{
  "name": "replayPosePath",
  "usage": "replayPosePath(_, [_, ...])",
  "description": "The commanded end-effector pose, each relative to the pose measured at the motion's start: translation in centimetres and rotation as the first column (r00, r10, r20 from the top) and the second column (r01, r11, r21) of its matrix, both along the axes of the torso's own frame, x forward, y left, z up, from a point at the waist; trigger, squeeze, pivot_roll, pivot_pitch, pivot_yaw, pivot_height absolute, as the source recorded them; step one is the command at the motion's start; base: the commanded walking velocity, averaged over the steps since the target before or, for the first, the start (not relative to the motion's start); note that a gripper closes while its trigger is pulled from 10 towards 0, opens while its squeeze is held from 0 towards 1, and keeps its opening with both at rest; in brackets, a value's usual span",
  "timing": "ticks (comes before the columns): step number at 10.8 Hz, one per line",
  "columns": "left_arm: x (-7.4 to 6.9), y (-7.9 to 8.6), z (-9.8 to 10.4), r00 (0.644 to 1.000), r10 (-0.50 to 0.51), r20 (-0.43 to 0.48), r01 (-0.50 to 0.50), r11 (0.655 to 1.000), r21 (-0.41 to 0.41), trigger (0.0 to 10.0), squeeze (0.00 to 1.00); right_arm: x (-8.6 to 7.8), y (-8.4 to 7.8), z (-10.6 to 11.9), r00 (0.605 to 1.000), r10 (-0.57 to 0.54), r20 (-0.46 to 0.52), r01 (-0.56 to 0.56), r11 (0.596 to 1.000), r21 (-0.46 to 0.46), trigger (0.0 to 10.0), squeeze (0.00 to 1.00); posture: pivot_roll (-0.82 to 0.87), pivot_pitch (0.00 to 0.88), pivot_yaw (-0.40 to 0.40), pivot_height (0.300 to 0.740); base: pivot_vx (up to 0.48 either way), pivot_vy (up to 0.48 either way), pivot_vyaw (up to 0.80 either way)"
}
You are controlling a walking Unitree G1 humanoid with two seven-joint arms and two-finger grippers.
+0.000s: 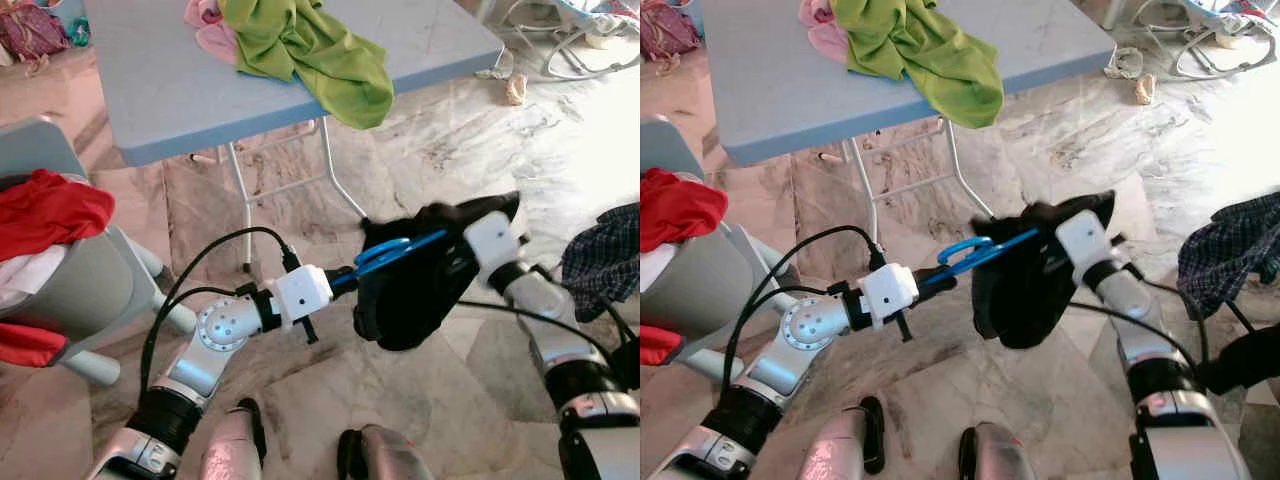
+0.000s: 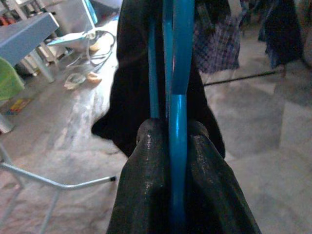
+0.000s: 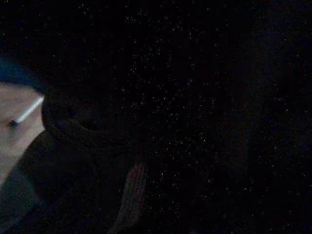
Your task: Hang hanger
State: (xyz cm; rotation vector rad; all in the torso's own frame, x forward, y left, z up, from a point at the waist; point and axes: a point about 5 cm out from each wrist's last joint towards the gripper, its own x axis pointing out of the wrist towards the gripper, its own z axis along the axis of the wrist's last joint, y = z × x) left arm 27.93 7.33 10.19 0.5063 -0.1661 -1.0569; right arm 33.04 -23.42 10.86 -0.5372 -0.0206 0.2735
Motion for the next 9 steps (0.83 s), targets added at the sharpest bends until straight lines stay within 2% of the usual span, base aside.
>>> replayPosePath(1, [-0.4, 0.2, -1.0, 1.000, 0.015, -0.014, -0.014, 0.999, 0.050, 0.0, 0.00, 0.4, -1.0, 1.3, 0.995, -0.066, 0.073, 0.066, 0.998, -0.002, 0.0, 0.00, -0.01, 0.190, -0.029, 0.740, 0.000, 0.000, 0.00])
replayPosePath(2, [-0.4, 1.0, -1.8, 0.997, 0.074, -0.018, -0.072, 0.993, 0.092, 0.0, 0.00, 0.7, -1.7, 2.4, 0.986, -0.107, 0.127, 0.109, 0.994, -0.005, 0.0, 0.00, -0.01, 0.192, -0.027, 0.740, 0.000, 0.000, 0.00])
replayPosePath(4, [-0.8, 3.5, -4.1, 0.976, 0.207, -0.071, -0.189, 0.960, 0.206, 0.0, 0.00, 1.5, -2.9, 5.5, 0.933, -0.234, 0.271, 0.234, 0.972, 0.035, 0.0, 0.00, 0.00, 0.193, -0.025, 0.740, 0.000, 0.000, 0.00])
replayPosePath(5, [-1.0, 3.9, -4.6, 0.972, 0.220, -0.080, -0.196, 0.953, 0.231, 0.0, 0.00, 1.7, -2.9, 5.8, 0.925, -0.250, 0.287, 0.249, 0.968, 0.040, 0.0, 0.00, 0.00, 0.192, -0.025, 0.740, 0.000, 0.000, 0.00])
replayPosePath(7, [-1.1, 3.8, -4.4, 0.968, 0.237, -0.084, -0.216, 0.955, 0.204, 0.0, 0.00, 1.8, -3.0, 5.5, 0.915, -0.295, 0.275, 0.290, 0.955, 0.058, 0.0, 0.00, 0.01, 0.191, -0.023, 0.740, 0.000, 0.000, 0.00])
replayPosePath(8, [-0.5, 4.4, -4.1, 0.921, 0.389, -0.020, -0.381, 0.910, 0.165, 0.0, 0.00, 1.6, -3.6, 4.9, 0.900, -0.351, 0.258, 0.344, 0.936, 0.071, 0.0, 0.00, 0.01, 0.191, -0.023, 0.740, 0.000, 0.000, 0.00])
replayPosePath(9, [-0.6, 5.1, -4.0, 0.858, 0.512, -0.030, -0.508, 0.857, 0.093, 0.0, 0.00, 0.9, -3.4, 4.1, 0.908, -0.348, 0.233, 0.333, 0.937, 0.101, 0.0, 0.00, 0.02, 0.196, -0.028, 0.740, 0.000, 0.000, 0.00])
